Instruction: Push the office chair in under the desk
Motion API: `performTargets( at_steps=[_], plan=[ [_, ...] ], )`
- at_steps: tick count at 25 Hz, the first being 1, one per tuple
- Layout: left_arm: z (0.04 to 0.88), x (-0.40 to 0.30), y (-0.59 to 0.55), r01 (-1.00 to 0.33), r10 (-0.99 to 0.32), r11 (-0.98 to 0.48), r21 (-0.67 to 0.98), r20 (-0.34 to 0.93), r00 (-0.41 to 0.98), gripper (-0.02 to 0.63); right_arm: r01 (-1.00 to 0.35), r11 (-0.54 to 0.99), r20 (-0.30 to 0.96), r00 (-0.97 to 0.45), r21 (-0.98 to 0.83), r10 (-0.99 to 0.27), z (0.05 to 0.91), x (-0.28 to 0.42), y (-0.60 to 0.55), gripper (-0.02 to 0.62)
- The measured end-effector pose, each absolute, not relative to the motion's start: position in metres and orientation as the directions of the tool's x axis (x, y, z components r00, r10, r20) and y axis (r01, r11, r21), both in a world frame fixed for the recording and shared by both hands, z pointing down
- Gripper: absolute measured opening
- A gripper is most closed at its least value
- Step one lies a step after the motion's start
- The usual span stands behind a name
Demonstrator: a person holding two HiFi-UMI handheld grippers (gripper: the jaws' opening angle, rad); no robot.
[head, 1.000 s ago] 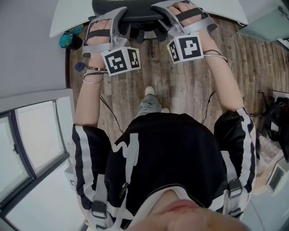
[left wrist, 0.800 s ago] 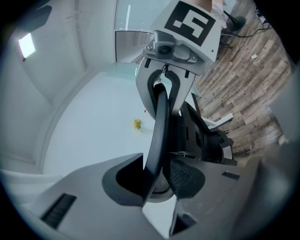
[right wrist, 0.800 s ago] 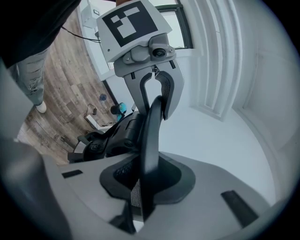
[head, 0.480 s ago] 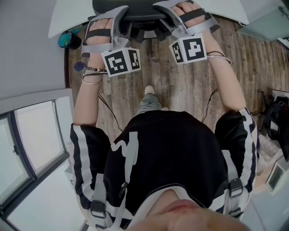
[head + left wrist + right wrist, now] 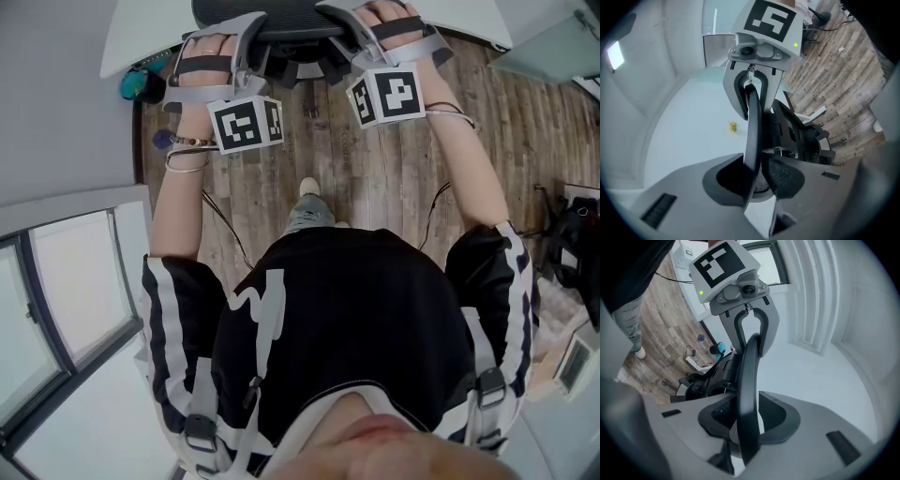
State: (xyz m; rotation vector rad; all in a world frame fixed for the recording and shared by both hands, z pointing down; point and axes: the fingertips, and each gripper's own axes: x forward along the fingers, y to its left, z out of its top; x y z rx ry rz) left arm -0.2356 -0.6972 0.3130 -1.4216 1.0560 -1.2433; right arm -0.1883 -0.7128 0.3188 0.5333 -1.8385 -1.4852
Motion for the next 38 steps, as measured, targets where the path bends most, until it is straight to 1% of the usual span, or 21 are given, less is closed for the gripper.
performTargets(
  at_steps=[1,2,3,11,20,31,38],
  plan=[
    [0.312,-0.236,-0.696,-0.022,-0.975,-0.194,-0.981,0.19,0.116,0.12,0.113,0.268,0.273,-0.666,0.957,-0.694,0.319,-0.188,-0.712,0.11],
    [0.312,-0.236,-0.696,-0.016,-0.973,-0.201,-0.979,0.198,0.115,0.12,0.118,0.279,0.284,-0.663,0.953,-0.692,0.32,-0.189,-0.711,0.152],
    [0.312,-0.236,-0.695,-0.007,-0.972,-0.207,-0.978,0.205,0.113,0.12,0.123,0.287,0.294,-0.66,0.95,-0.691,0.321,-0.189,-0.71,0.172],
    [0.314,-0.236,-0.688,0.013,-0.976,-0.191,-0.981,0.192,0.101,0.126,0.109,0.279,0.282,-0.645,0.954,-0.711,0.317,-0.18,-0.702,0.173],
    [0.309,-0.236,-0.667,-0.011,-0.98,-0.179,-0.984,0.177,0.094,0.127,0.078,0.265,0.249,-0.657,0.961,-0.711,0.31,-0.179,-0.685,0.178],
    [0.298,-0.234,-0.646,-0.118,-0.988,-0.138,-0.983,0.128,0.09,0.129,0.011,0.266,0.206,-0.665,0.964,-0.718,0.302,-0.171,-0.669,0.178],
    [0.293,-0.234,-0.637,-0.204,-0.991,-0.112,-0.973,0.096,0.091,0.129,-0.06,0.279,0.167,-0.676,0.958,-0.718,0.293,-0.168,-0.658,0.178]
  ],
)
